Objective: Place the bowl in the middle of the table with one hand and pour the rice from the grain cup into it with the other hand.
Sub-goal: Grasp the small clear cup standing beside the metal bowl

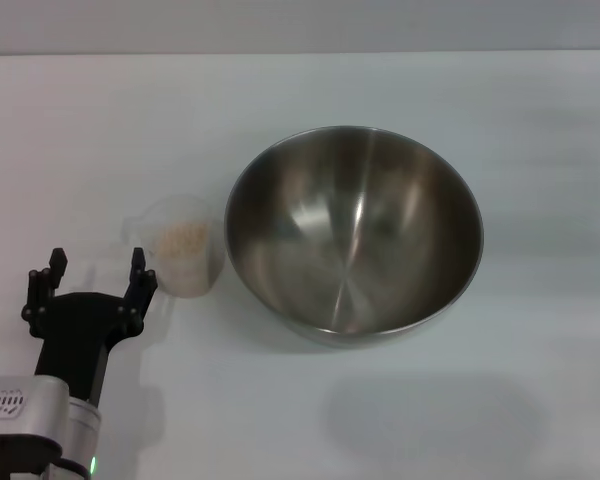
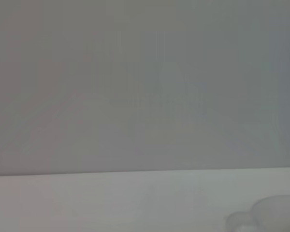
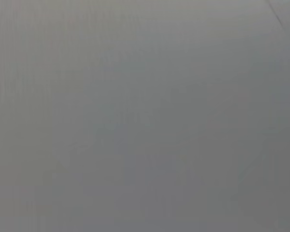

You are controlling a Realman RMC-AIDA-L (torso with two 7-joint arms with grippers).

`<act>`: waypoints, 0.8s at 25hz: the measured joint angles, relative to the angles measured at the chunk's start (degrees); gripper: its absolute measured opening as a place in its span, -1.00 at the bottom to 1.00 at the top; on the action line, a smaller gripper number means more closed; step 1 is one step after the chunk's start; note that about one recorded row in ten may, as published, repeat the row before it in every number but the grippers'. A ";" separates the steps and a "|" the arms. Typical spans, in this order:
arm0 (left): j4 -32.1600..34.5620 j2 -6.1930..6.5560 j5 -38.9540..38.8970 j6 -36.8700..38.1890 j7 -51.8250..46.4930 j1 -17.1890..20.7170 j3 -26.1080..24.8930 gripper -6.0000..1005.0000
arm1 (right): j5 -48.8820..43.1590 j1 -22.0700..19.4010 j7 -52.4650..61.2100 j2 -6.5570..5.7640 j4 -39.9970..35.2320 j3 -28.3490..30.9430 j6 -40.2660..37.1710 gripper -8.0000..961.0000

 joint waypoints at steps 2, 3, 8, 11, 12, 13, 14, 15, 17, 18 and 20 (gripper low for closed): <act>0.63 -0.01 0.00 -0.17 -0.91 -0.63 0.01 0.68 | 0.03 -0.13 -0.01 0.00 0.00 0.00 0.00 0.03; 1.43 0.00 0.00 -0.52 -1.97 -1.27 -0.05 0.68 | 0.04 -0.16 -0.01 0.00 0.00 0.00 0.00 0.03; 2.63 0.00 -0.06 -1.23 -2.52 -2.42 -0.46 0.68 | 0.04 -0.33 -0.03 0.08 -0.07 0.00 -0.14 0.02; 3.06 0.00 -0.32 -1.25 -2.53 -2.84 -0.62 0.68 | 0.04 -0.47 -0.05 0.16 -0.05 0.00 -0.33 0.02; 3.35 0.00 -0.53 -1.25 -2.54 -3.12 -0.68 0.68 | 0.03 -0.48 -0.05 0.18 -0.05 0.00 -0.33 0.03; 3.58 0.00 -0.72 -1.25 -2.54 -3.31 -0.72 0.68 | 0.04 -0.50 -0.05 0.21 -0.05 0.00 -0.33 0.03; 3.93 0.01 -1.03 -1.25 -2.55 -3.74 -0.75 0.68 | 0.03 -0.51 -0.05 0.25 -0.09 0.00 -0.33 0.03; 3.93 0.01 -1.03 -1.25 -2.55 -3.74 -0.75 0.68 | 0.03 -0.51 -0.05 0.25 -0.09 0.00 -0.33 0.03; 4.20 0.06 -1.21 -1.25 -2.56 -4.15 -0.77 0.68 | 0.04 -0.51 -0.05 0.27 -0.14 0.00 -0.31 0.03; 4.37 0.10 -1.25 -1.25 -2.56 -4.35 -0.78 0.68 | 0.03 -0.52 -0.05 0.27 -0.17 0.00 -0.29 0.03; 4.67 0.15 -1.29 -1.25 -2.57 -4.71 -0.83 0.68 | 0.03 -0.52 -0.05 0.27 -0.22 0.00 -0.30 0.03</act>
